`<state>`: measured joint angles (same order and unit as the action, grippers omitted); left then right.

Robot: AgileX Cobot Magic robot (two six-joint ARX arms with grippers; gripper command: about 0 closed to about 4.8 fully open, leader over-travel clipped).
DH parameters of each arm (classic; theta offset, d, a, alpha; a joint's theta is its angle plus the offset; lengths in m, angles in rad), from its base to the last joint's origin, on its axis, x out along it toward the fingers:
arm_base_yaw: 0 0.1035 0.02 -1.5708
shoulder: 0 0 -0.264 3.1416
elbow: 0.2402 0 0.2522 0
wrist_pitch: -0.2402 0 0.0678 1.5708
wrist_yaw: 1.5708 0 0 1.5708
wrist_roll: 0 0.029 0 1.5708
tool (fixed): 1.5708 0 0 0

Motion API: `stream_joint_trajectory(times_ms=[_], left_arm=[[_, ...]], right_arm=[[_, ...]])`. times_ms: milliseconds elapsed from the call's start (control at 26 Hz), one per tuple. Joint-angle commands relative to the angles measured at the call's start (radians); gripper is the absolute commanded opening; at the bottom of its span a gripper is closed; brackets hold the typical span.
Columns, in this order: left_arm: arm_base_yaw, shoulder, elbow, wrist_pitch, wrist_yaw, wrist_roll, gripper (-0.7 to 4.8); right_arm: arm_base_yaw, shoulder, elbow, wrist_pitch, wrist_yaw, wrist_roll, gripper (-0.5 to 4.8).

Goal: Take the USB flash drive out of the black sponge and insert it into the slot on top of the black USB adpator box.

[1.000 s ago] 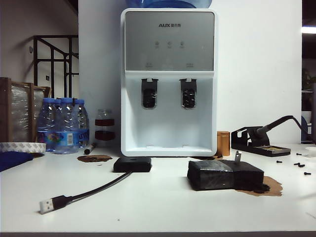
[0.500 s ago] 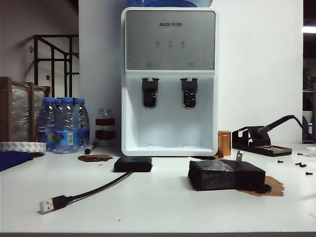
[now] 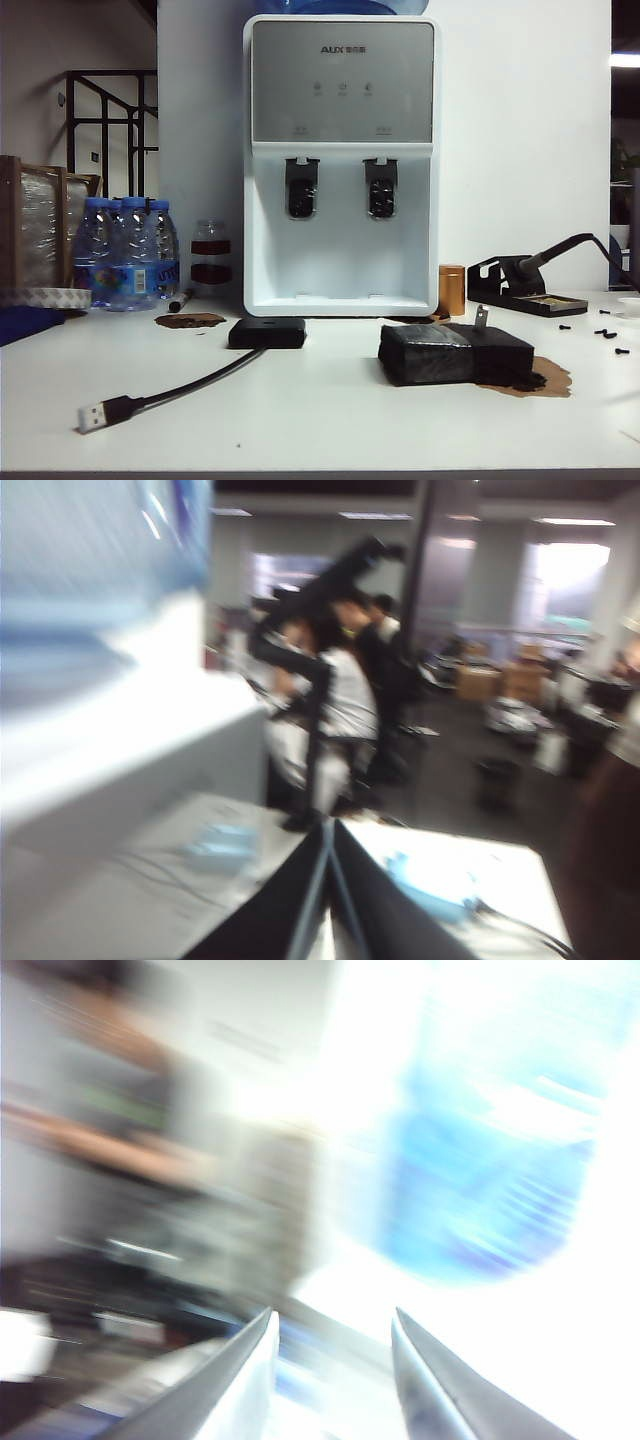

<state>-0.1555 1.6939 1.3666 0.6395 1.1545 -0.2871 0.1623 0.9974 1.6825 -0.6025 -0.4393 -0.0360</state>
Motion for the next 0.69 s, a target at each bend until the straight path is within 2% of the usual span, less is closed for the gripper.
stream_joint_trajectory(times_ms=[38, 154, 231, 385, 500, 577, 615, 692], left_arm=[[-0.038, 0.082, -0.004, -0.007, 0.140, 0.072, -0.04], [-0.068, 0.114, -0.038, -0.071, 0.174, 0.157, -0.04], [-0.092, 0.114, -0.064, -0.144, 0.173, 0.257, -0.04], [-0.145, 0.114, -0.086, -0.369, 0.140, 0.489, -0.04], [-0.213, 0.114, -0.086, -0.591, -0.006, 0.708, -0.04], [-0.265, 0.115, -0.086, -0.700, -0.139, 0.837, -0.04], [-0.293, 0.119, -0.086, -0.742, -0.197, 0.890, -0.04], [-0.333, 0.126, -0.088, -0.790, -0.241, 0.940, -0.04]], right_arm=[[0.132, 0.012, -0.030, -0.072, 0.391, -0.116, 1.87], [0.253, 0.013, -0.085, -0.038, 0.603, -0.125, 1.86], [0.327, 0.014, -0.151, 0.010, 0.705, -0.093, 1.87], [0.444, 0.014, -0.337, 0.154, 0.709, -0.012, 1.87], [0.484, -0.002, -0.531, 0.319, 0.774, 0.002, 1.87], [0.484, -0.031, -0.666, 0.464, 0.781, 0.002, 1.87], [0.484, -0.050, -0.740, 0.561, 0.762, 0.003, 1.87], [0.484, -0.097, -0.904, 0.797, 0.749, 0.021, 1.87]])
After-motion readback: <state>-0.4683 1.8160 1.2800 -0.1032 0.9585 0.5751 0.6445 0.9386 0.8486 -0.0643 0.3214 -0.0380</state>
